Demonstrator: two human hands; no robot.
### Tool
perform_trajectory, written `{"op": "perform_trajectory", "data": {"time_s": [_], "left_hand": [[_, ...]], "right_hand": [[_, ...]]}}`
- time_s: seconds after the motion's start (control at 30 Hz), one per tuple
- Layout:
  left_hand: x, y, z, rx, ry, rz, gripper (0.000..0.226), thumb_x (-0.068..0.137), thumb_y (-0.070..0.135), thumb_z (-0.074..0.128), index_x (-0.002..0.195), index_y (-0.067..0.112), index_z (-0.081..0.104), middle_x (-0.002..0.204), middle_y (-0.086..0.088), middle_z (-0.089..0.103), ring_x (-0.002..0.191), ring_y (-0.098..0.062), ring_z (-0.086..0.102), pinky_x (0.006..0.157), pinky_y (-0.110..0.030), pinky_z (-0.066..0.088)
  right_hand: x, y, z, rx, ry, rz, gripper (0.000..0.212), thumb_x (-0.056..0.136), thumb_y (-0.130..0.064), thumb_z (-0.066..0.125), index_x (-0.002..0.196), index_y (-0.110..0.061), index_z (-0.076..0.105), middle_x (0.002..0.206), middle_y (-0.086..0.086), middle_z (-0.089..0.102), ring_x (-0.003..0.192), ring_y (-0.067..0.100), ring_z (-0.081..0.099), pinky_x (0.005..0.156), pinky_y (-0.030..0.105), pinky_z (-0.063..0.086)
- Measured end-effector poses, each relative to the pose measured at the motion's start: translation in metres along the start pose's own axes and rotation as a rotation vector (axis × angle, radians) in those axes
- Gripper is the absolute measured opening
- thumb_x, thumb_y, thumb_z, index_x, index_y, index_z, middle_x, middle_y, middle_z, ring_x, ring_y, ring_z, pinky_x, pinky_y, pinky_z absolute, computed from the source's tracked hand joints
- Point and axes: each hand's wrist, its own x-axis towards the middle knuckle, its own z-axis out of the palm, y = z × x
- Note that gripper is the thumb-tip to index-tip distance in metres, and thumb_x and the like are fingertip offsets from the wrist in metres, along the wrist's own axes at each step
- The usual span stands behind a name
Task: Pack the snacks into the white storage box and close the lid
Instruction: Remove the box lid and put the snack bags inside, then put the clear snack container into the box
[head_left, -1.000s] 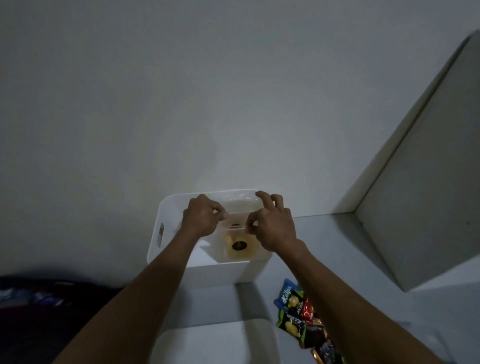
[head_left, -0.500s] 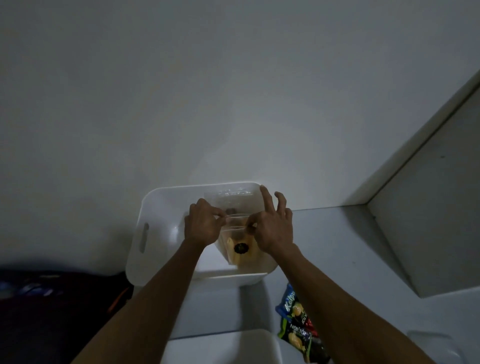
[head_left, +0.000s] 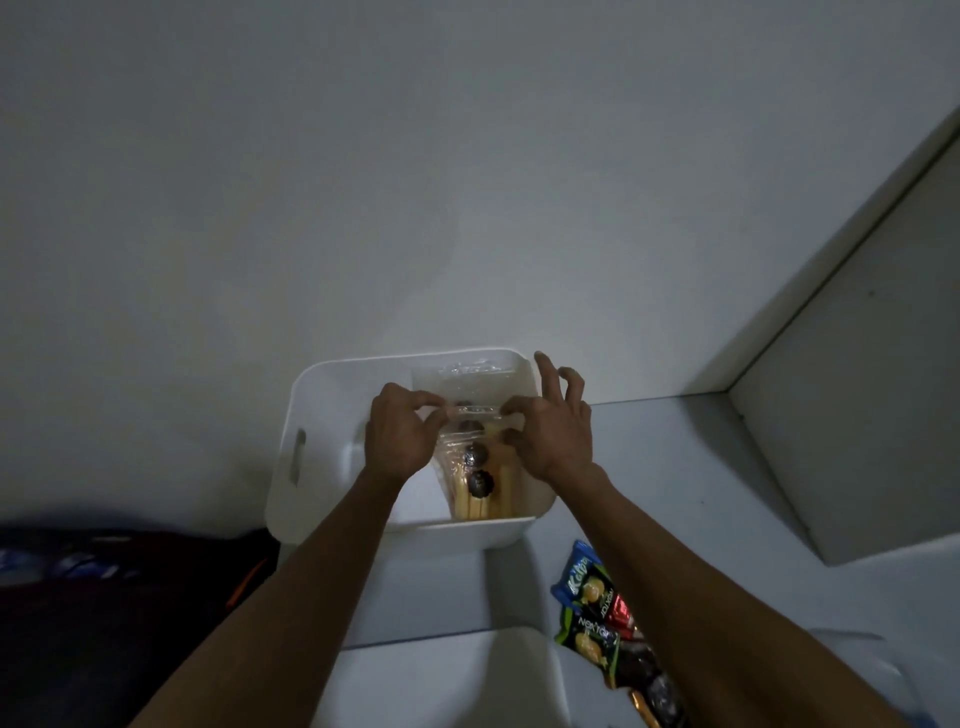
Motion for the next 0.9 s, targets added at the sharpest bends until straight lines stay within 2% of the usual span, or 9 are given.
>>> {"op": "perform_trajectory", "data": {"time_s": [0.1,0.27,0.47,0.6,0.7,0.73,0.83,0.9], "left_hand": [[-0.017,0.011,-0.02,-0.033,0.031,0.001,0.03,0.084,0.04,0.071,0.106,0.021,0.074,0.111,-0.009,0.061,0.101,-0.023,0.059,0.08,-0.027,0.045],[-0.057,0.043,-0.043,-0.124,0.081,0.07,0.03,0.083,0.041,0.072,0.106,0.021,0.074,0.108,-0.009,0.06,0.097,-0.022,0.061,0.088,-0.034,0.05],[-0.115,0.093,-0.038,-0.191,0.044,0.103,0.03,0.082,0.036,0.074,0.105,0.017,0.076,0.107,-0.009,0.069,0.096,-0.022,0.066,0.084,-0.023,0.044],[-0.161,0.131,-0.019,-0.237,-0.001,0.136,0.03,0.083,0.034,0.074,0.107,0.015,0.074,0.101,-0.006,0.066,0.087,-0.016,0.061,0.077,-0.017,0.037],[-0.198,0.156,0.008,-0.284,-0.054,0.146,0.032,0.083,0.034,0.074,0.11,0.017,0.073,0.104,-0.007,0.067,0.083,-0.014,0.059,0.074,-0.021,0.041],[-0.21,0.164,0.019,-0.289,-0.07,0.152,0.032,0.083,0.034,0.074,0.111,0.017,0.072,0.106,-0.007,0.066,0.083,-0.014,0.059,0.073,-0.022,0.042],[-0.25,0.19,0.058,-0.278,-0.087,0.17,0.033,0.084,0.034,0.072,0.113,0.018,0.071,0.107,-0.005,0.063,0.084,-0.012,0.059,0.074,-0.022,0.042],[-0.278,0.208,0.09,-0.279,-0.083,0.152,0.032,0.085,0.033,0.072,0.113,0.019,0.069,0.106,-0.004,0.06,0.085,-0.011,0.059,0.072,-0.014,0.04]], "right_hand": [[-0.018,-0.003,-0.018,0.044,0.043,0.037,0.033,0.083,-0.037,0.075,0.115,-0.031,0.069,0.162,0.001,0.012,0.146,0.031,0.006,0.111,0.052,0.033],[-0.069,-0.003,-0.057,0.192,0.135,0.111,0.038,0.085,-0.036,0.074,0.122,-0.027,0.066,0.16,0.001,0.021,0.145,0.026,0.011,0.108,0.048,0.039],[-0.146,0.026,-0.106,0.284,0.166,0.166,0.037,0.089,-0.034,0.07,0.124,-0.022,0.065,0.15,0.008,0.039,0.139,0.026,0.03,0.104,0.036,0.033],[-0.202,0.07,-0.13,0.345,0.195,0.214,0.032,0.087,-0.034,0.072,0.116,-0.021,0.069,0.135,0.006,0.054,0.129,0.022,0.046,0.096,0.028,0.035],[-0.246,0.113,-0.149,0.366,0.195,0.267,0.031,0.087,-0.035,0.073,0.114,-0.021,0.07,0.125,0.001,0.059,0.108,0.015,0.058,0.087,0.025,0.041],[-0.26,0.129,-0.155,0.374,0.193,0.285,0.031,0.087,-0.035,0.073,0.114,-0.021,0.07,0.123,0.001,0.06,0.103,0.014,0.059,0.083,0.023,0.04],[-0.299,0.188,-0.165,0.41,0.204,0.33,0.029,0.087,-0.033,0.073,0.114,-0.022,0.07,0.122,0.002,0.063,0.105,0.013,0.061,0.082,0.022,0.041],[-0.321,0.232,-0.166,0.428,0.211,0.361,0.028,0.087,-0.031,0.073,0.113,-0.021,0.07,0.121,0.002,0.064,0.1,0.01,0.06,0.081,0.02,0.041]]}}
